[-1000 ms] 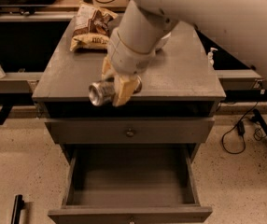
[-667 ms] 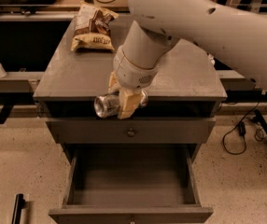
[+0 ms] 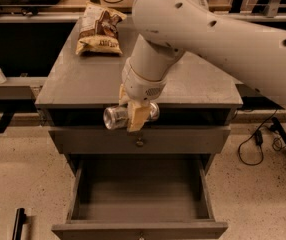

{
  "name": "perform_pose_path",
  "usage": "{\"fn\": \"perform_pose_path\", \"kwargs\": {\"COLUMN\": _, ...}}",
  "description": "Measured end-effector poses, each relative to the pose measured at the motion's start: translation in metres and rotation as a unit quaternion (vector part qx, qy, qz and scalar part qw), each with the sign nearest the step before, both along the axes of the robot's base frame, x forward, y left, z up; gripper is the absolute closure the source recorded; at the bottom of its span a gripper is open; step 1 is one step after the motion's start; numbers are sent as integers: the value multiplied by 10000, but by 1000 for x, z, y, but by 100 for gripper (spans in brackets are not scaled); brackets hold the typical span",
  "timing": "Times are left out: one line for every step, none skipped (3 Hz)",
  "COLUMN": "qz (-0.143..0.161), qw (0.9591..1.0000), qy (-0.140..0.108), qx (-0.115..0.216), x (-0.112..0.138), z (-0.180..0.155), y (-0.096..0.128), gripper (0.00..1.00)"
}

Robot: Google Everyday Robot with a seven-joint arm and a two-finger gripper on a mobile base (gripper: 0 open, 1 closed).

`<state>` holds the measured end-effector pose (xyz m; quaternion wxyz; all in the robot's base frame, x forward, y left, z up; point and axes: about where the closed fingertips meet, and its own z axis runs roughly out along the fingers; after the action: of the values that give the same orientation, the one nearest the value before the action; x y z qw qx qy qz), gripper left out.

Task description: Place redbull can into middle drawer

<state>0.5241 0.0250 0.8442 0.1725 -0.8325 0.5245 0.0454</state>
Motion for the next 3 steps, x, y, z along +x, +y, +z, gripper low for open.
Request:
{"fn": "perform_pose_path", "kwargs": {"qz": -989, "qw": 9942, "qy": 387, "qx": 190, "x": -25, "z": -61, "y": -9, "gripper": 100}}
{"fn": "perform_pose_path", "kwargs": {"qz": -1578, "qw": 9845, "qy": 708, "qx": 300, "x": -54, "z": -138, "y": -23, "gripper": 100}}
{"fn": "perform_pose_path", "kwargs": {"qz": -1651, "qw": 9834, "qy": 694, "qx": 303, "x": -65, "z": -164, "y": -27, "gripper": 100}}
